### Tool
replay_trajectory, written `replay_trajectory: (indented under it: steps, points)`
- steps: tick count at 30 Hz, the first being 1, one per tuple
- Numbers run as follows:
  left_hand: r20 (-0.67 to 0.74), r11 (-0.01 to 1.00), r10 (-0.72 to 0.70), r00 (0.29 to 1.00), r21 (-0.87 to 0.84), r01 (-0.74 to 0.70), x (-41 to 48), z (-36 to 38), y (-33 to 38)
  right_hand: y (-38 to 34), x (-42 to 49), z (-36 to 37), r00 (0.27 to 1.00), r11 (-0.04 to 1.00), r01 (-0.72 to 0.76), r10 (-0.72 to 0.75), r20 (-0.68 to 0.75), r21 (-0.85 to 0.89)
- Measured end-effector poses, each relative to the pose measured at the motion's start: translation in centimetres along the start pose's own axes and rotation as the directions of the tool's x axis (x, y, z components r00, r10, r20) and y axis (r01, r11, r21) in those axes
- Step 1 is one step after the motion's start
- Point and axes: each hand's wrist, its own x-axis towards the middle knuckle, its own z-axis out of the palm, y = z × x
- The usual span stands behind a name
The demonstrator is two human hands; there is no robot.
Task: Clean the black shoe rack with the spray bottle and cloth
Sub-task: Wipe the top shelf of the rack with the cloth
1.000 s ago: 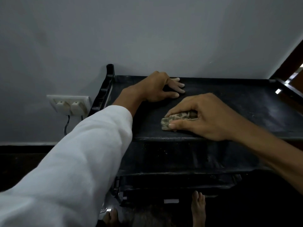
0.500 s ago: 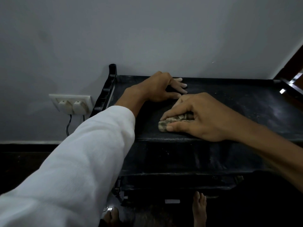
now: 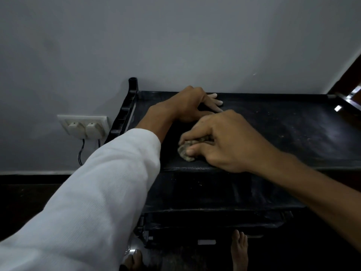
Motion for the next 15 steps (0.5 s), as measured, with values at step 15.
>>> replay_trajectory:
  steps: [15]
  points:
    - [-0.027,0.999,-0.031,0.999,0.016,0.031,-0.3,0.5,0.5,6.5,-8.3,-7.5,0.963,0.944,-0.267,0.269,-0.015,-0.194]
